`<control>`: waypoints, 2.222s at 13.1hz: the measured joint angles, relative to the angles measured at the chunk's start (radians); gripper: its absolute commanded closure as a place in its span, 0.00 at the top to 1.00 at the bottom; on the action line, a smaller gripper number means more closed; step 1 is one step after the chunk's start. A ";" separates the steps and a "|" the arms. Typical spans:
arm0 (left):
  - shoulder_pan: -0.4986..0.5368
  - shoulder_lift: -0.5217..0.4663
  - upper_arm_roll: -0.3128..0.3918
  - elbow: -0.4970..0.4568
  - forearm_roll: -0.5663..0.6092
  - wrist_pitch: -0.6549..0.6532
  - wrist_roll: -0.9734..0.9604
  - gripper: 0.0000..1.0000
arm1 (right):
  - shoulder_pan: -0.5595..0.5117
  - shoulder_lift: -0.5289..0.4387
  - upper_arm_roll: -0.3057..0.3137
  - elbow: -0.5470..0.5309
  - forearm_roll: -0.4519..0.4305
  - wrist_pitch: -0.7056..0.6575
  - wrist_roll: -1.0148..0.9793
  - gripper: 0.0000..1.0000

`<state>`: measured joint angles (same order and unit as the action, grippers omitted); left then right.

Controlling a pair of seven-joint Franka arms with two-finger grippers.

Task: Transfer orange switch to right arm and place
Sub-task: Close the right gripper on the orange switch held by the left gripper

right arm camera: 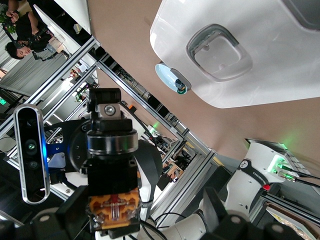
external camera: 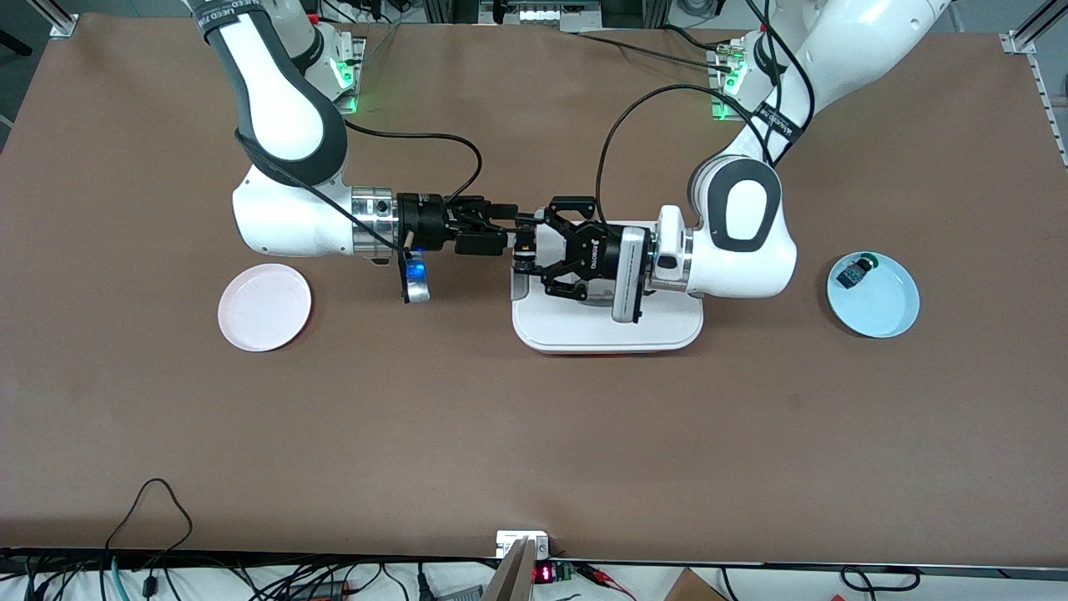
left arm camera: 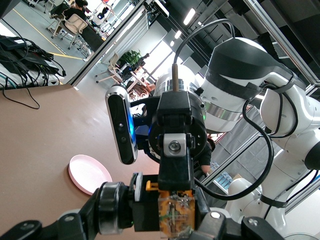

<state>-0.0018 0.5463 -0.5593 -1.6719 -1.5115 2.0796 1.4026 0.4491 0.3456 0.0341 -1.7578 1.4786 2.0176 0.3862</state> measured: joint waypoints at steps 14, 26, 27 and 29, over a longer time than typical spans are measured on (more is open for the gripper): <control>0.000 0.000 0.000 0.001 0.000 0.000 0.000 0.52 | 0.024 0.000 0.001 -0.004 0.069 0.024 0.001 0.79; -0.002 0.000 -0.001 -0.002 -0.009 -0.001 -0.002 0.51 | 0.019 -0.005 -0.008 0.004 0.088 0.035 0.010 0.15; -0.002 0.000 -0.001 -0.002 -0.009 -0.001 -0.002 0.51 | 0.019 -0.005 -0.008 0.004 0.088 0.035 0.010 0.13; -0.002 0.000 -0.001 -0.002 -0.010 -0.001 -0.002 0.59 | 0.019 -0.005 -0.008 0.004 0.088 0.036 0.010 0.12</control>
<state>-0.0041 0.5464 -0.5606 -1.6737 -1.5210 2.0790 1.4005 0.4685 0.3409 0.0257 -1.7542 1.5669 2.0532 0.3967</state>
